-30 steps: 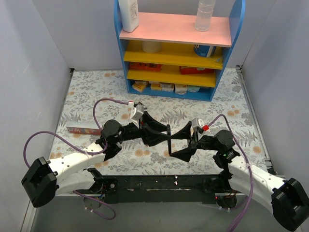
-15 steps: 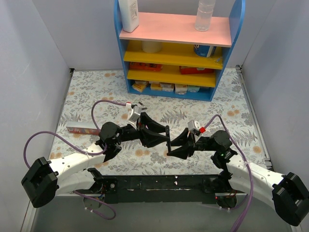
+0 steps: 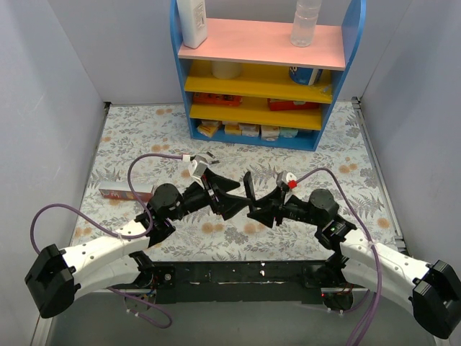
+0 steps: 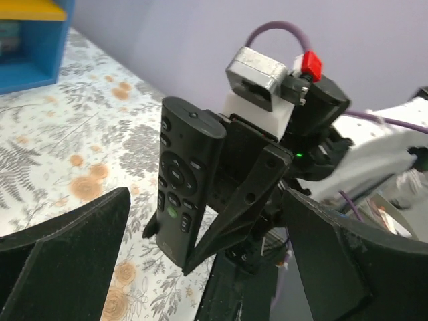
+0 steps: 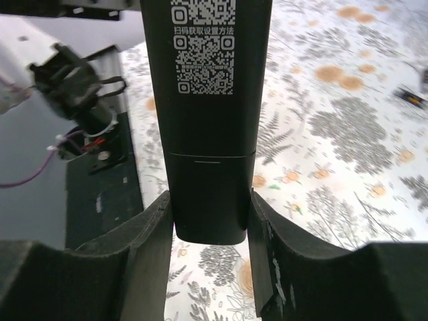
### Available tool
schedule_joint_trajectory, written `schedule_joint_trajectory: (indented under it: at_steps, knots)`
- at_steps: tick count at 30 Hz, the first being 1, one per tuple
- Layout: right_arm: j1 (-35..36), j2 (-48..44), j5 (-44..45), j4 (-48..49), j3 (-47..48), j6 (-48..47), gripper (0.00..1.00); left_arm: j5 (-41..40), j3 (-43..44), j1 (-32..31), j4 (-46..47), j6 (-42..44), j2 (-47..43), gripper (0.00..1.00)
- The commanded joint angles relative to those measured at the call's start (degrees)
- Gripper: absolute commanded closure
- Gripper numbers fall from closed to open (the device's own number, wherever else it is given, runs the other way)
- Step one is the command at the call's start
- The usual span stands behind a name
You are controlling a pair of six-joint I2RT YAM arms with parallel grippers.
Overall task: Load the batteries into the remote control
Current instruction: Adjust the remote control.
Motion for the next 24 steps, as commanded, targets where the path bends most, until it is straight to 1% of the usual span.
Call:
schedule_joint_trajectory:
  at_steps: [1,2,4,9,13,16,18,21,24]
  knots:
    - [2.2,1.0,16.8,-11.4,5.8,-3.7,0.99,-19.1,2.5,-2.5,-12.6,0.3,-2.6,0.02]
    - [2.8,1.8,18.9,-13.7,6.6,-3.8,0.99,-21.7,2.3,-3.4,-13.2,-0.4,-2.6,0.02]
    - [4.7,2.7,23.7,-15.5,7.6,-4.0,0.99,-26.5,1.6,-4.0,-13.7,-1.9,-1.9,0.02]
    - [9.0,6.1,34.3,-20.5,10.9,-4.0,0.99,-31.7,0.5,-6.5,-9.5,-3.6,0.3,0.02]
    - [12.5,8.5,37.3,-21.0,12.2,-3.7,0.99,-34.6,0.3,-7.5,-6.2,-5.3,4.1,0.03]
    - [14.0,9.7,37.9,-19.5,12.7,-2.6,0.99,-38.1,-0.1,-8.2,-5.4,-6.8,5.9,0.05]
    - [14.6,10.4,38.0,-19.2,13.1,-2.5,0.99,-41.3,-0.8,-8.4,-5.2,-9.2,7.0,0.07]
    - [16.0,12.1,38.4,-19.0,13.9,-2.4,0.99,-44.7,-3.2,-8.5,-3.1,-12.3,7.4,0.11]
    - [17.5,13.5,38.5,-18.4,14.4,-2.2,0.99,-44.5,-4.8,-8.5,-0.2,-12.8,7.7,0.16]
